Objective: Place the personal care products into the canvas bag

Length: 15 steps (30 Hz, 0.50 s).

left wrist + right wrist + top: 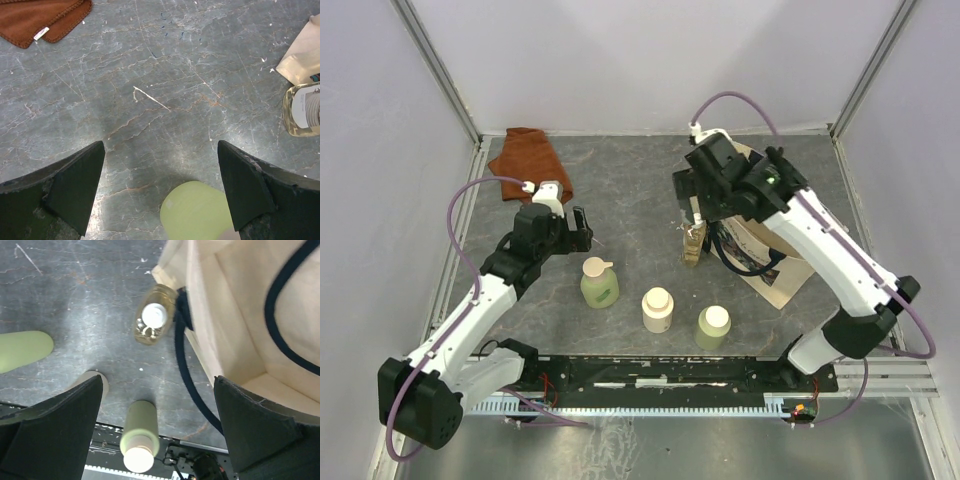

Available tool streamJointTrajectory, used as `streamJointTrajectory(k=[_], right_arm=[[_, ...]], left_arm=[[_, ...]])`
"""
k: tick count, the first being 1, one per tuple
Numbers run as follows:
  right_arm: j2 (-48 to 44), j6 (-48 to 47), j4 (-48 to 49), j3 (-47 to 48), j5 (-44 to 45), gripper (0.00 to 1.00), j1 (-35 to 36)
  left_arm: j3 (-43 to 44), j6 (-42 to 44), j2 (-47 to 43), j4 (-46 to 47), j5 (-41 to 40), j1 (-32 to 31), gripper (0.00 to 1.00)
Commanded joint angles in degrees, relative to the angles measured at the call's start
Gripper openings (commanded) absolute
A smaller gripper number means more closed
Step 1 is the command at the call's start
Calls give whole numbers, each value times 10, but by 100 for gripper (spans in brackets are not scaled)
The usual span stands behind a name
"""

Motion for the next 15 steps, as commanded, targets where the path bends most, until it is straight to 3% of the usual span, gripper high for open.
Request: streamJointTrajectory(k=[1,15], right_arm=[[19,35,45,18,-13,100,22],[108,79,147,-95,-55,100,28]], left_arm=[[-6,-17,-14,26,-18,-3,100],[-15,-8,-15,33,-9,-4,100]])
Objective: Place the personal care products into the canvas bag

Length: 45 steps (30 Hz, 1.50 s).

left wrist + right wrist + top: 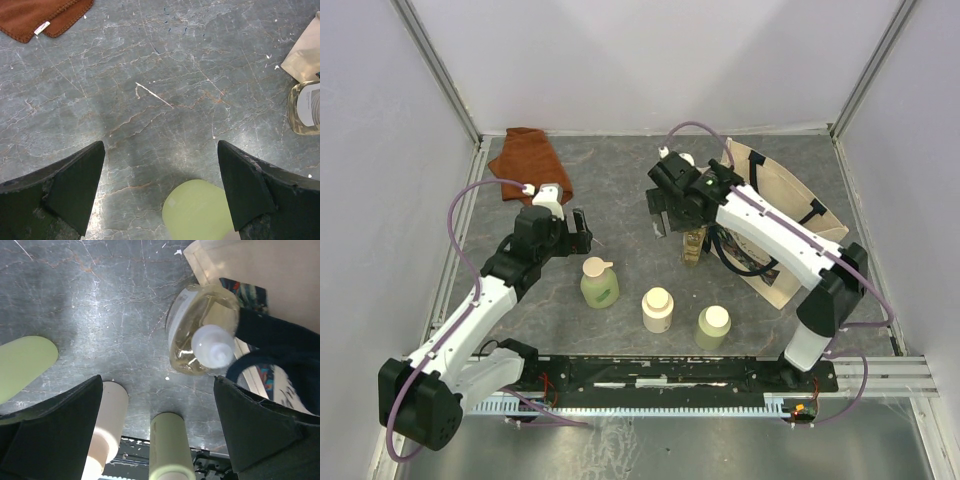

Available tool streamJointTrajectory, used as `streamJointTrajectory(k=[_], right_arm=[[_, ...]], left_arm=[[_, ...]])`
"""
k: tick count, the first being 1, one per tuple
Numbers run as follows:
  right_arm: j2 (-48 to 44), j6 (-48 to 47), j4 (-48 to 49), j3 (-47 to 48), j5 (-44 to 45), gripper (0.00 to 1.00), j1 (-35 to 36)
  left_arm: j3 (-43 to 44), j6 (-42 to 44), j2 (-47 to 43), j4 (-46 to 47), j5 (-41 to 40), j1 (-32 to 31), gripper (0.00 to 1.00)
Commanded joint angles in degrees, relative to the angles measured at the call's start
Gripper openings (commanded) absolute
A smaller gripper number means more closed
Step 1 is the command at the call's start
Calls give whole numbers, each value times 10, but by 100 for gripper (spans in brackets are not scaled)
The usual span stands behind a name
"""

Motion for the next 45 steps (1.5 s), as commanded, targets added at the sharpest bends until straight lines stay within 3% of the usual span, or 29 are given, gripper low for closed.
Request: streamJointTrajectory(k=[1,16,25,30,37,45], right_arm=[[7,23,53,-20,-15,100,3],[-10,43,31,-90,64,100,-18],[11,-1,119,-118,43,99,-41],[36,-17,142,-118,38,94,-49],[65,-9,157,-130,21,83,-49],[60,-5,146,-147,19,42,-49]], left_arm=[[-2,-8,-11,31,-1,-3,100],[-11,-5,-7,38,3,-3,99],[-16,-8,-5,43,7,-3,100],[-20,-8,-6,45,5,-3,99],[-23,-8,-3,46,7,-3,100],[-23,-8,-4,47,9,-3,100]])
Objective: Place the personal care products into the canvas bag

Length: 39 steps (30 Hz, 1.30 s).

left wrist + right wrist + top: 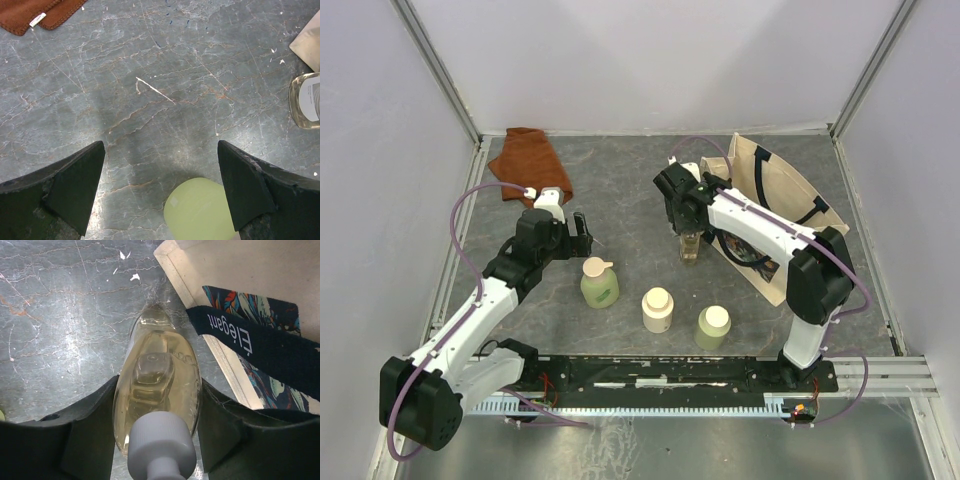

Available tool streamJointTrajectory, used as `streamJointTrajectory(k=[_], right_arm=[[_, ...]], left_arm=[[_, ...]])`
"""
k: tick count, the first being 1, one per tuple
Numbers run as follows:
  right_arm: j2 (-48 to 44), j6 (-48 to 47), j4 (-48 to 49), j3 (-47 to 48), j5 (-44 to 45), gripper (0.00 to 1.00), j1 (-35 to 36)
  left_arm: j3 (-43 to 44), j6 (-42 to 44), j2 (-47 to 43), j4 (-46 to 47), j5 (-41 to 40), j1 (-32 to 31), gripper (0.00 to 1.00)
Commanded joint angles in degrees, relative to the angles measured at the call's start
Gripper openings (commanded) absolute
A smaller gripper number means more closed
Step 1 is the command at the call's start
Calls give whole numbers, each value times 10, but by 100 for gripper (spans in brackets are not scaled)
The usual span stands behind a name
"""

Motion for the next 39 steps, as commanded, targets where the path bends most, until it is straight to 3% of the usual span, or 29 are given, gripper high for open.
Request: streamJointTrajectory(k=[1,6,15,23,33,39], right_arm=[[0,3,2,-19,-21,38,2],[-12,-3,-27,2,-25,23,4],[-96,-17,-79,54,-42,15,19],[-148,-44,-137,143,-96,2,20],[-120,-133,-193,370,-57,1,12],[-77,-152,-216,496,-88,1,-45]], left_arm=[[-2,-8,-4,32,6,-3,99],[-2,-8,-6,32,8,-3,100],[-2,-9,-7,31,9,-3,100],[-1,-9,-9,31,11,-3,100],[1,-7,-13,29,13,-4,100],[4,-1,-12,26,15,-4,100]])
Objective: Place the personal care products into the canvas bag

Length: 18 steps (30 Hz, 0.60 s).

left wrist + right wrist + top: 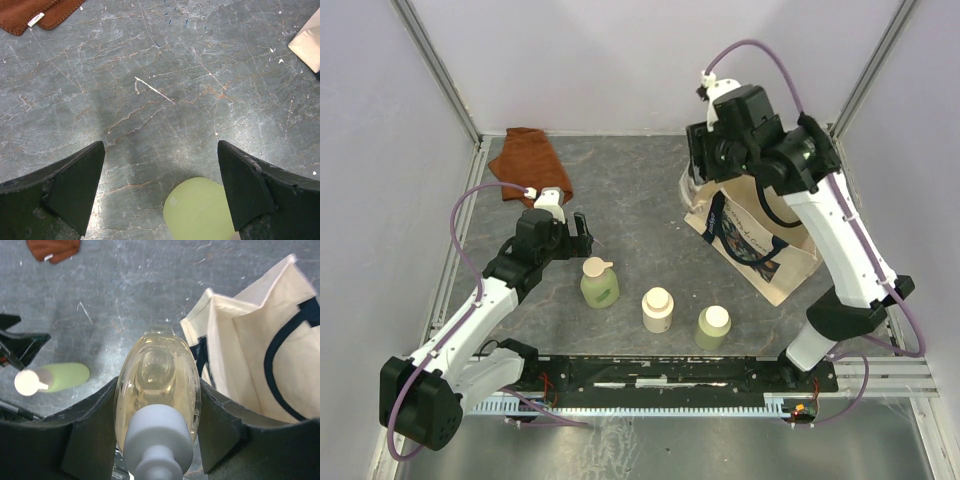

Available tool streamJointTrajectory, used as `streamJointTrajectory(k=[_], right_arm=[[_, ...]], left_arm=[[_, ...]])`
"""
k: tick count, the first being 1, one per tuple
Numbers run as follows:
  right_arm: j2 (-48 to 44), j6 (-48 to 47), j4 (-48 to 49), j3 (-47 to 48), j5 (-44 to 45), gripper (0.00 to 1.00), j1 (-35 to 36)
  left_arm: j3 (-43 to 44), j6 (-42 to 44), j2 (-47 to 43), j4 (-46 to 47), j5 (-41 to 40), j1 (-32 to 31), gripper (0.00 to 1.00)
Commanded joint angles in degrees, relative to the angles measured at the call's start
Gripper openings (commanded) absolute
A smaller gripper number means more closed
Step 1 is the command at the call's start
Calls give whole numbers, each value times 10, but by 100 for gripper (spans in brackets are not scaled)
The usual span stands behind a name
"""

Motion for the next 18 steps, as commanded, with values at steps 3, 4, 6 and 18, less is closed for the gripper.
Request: streamJointTrajectory(k=[3,4,6,18], right_arm=[[12,-27,39,99,-20,1,-74],[6,-24,51,93,-24,1,-85],[-13,-16,80,73,-27,1,-105],[-34,3,150,1,-4,1,-183]], left_arm=[[4,1,-9,27,12,-3,100],[4,2,-8,27,13,-3,100],[4,2,-4,29,14,-3,100],[2,5,3,37,22,-3,100]])
